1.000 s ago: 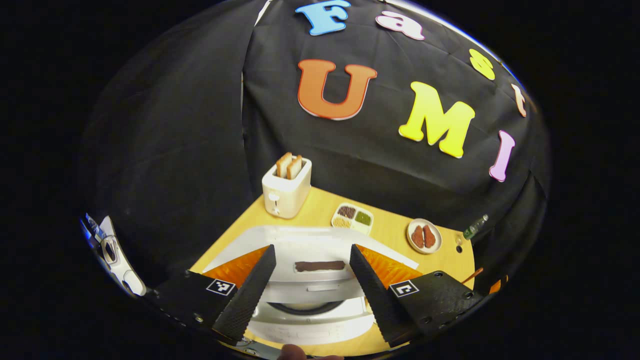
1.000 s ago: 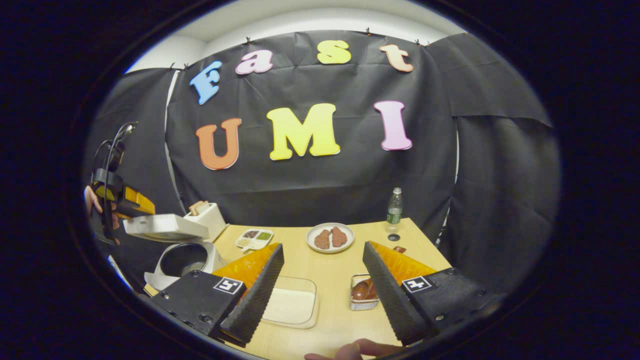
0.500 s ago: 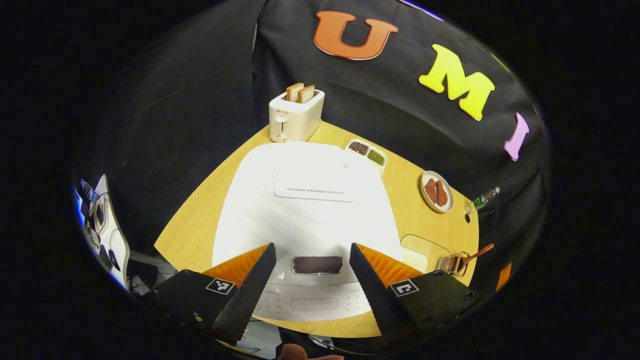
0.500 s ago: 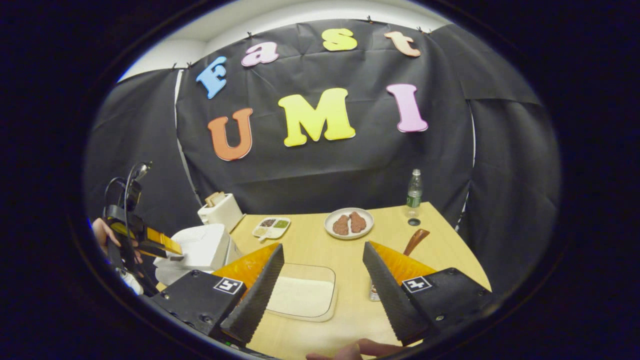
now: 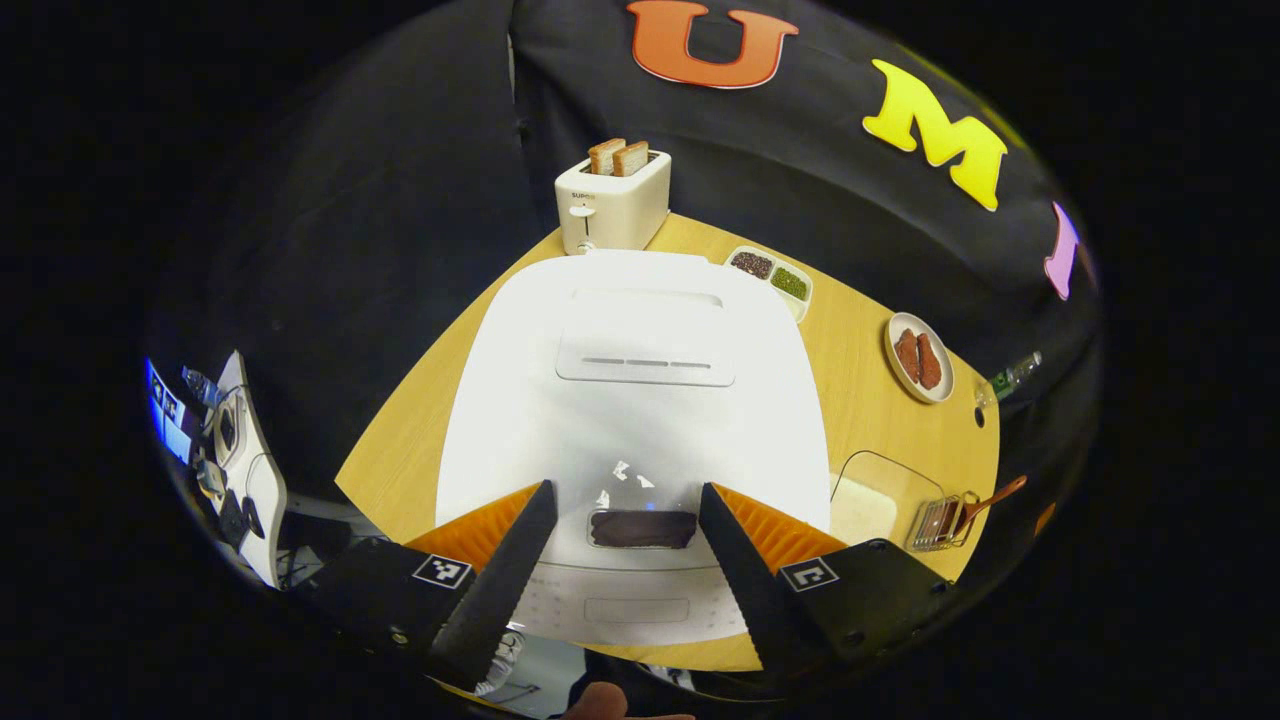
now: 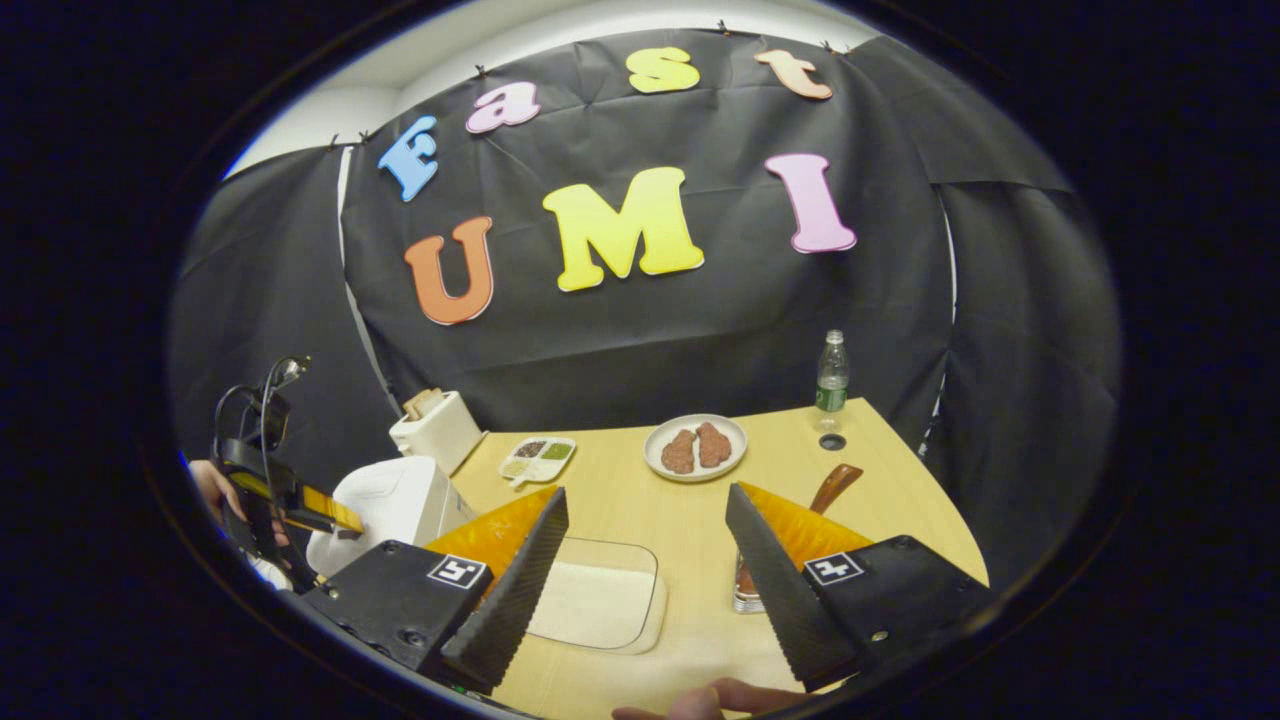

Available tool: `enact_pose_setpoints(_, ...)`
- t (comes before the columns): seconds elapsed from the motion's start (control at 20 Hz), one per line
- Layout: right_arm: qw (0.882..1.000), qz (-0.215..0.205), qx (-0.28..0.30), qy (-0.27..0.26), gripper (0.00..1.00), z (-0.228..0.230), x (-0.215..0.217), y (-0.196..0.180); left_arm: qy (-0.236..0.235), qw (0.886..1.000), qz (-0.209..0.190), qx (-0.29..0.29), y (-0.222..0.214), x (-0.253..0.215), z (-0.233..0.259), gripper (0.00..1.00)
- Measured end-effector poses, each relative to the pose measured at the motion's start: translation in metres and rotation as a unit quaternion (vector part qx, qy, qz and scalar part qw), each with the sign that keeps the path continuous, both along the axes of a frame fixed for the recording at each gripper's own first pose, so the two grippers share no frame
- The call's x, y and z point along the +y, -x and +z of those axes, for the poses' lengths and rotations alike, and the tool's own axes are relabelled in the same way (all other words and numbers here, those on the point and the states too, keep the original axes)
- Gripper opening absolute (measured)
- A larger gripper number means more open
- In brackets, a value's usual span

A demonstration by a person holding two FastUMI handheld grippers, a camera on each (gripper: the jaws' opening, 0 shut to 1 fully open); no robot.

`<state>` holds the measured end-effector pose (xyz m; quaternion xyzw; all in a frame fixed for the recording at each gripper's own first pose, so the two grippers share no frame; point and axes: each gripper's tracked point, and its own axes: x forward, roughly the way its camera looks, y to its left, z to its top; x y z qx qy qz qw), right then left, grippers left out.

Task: Close the left gripper, press the button to open the rice cooker; take a wooden spoon from the chopstick holder with the right hand, scoop a spoonful of rice and pour it into the rice cooker, then put the wooden spoon back into the chopstick holder.

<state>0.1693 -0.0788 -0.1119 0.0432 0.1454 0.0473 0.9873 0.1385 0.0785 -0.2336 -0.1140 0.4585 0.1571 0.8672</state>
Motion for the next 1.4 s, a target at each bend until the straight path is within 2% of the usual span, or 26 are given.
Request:
enact_pose_setpoints(0.05,1.000,0.002,-0.002,0.000,0.97,0.001,-0.002,-0.004,0.005,1.000,0.007,-0.004,0.001,-0.001,0.001,0.97)
enact_pose_setpoints(0.1,1.000,0.005,0.000,-0.002,1.00,0.000,-0.003,-0.007,0.007,1.000,0.007,-0.009,0.001,-0.001,0.000,0.97)
enact_pose_setpoints(0.25,1.000,0.025,0.008,-0.009,0.97,-0.008,-0.004,-0.018,-0.008,0.999,-0.002,-0.039,0.004,-0.001,-0.001,1.00)
enact_pose_setpoints(0.5,0.998,0.054,0.014,-0.009,1.00,-0.017,-0.013,-0.037,-0.008,0.998,0.001,-0.057,0.008,-0.001,0.000,1.00)
enact_pose_setpoints(0.75,0.998,0.063,0.013,-0.024,1.00,-0.016,-0.022,-0.038,-0.034,0.996,0.005,-0.078,0.002,0.001,0.004,0.96)
enact_pose_setpoints(0.85,0.998,0.054,0.006,-0.025,0.96,-0.011,-0.026,-0.032,-0.034,0.995,0.007,-0.097,-0.003,0.000,0.008,0.96)
enact_pose_setpoints(1.0,0.999,0.045,-0.003,-0.015,1.00,-0.003,-0.028,-0.013,-0.011,0.991,0.000,-0.133,-0.005,-0.004,0.015,0.96)
enact_pose_setpoints(1.05,0.999,0.042,-0.009,-0.008,1.00,0.000,-0.027,-0.006,-0.001,0.989,-0.001,-0.147,-0.005,-0.006,0.022,0.83)
enact_pose_setpoints(1.1,0.999,0.038,-0.016,0.000,1.00,0.005,-0.025,0.001,0.006,0.986,-0.006,-0.166,-0.005,-0.007,0.031,0.94)
enact_pose_setpoints(1.15,0.999,0.034,-0.023,0.007,0.96,0.010,-0.022,0.007,0.007,0.983,-0.012,-0.185,-0.005,-0.008,0.043,0.93)
enact_pose_setpoints(1.2,0.999,0.031,-0.031,0.012,1.00,0.017,-0.018,0.015,0.003,0.979,-0.018,-0.203,0.001,-0.008,0.054,0.94)
enact_pose_setpoints(1.35,0.998,0.021,-0.061,0.025,1.00,0.039,-0.002,0.042,-0.011,0.967,-0.040,-0.253,0.026,-0.014,0.097,0.93)
enact_pose_setpoints(1.4,0.997,0.015,-0.074,0.029,0.96,0.049,0.003,0.053,-0.018,0.961,-0.051,-0.272,0.036,-0.018,0.113,0.94)
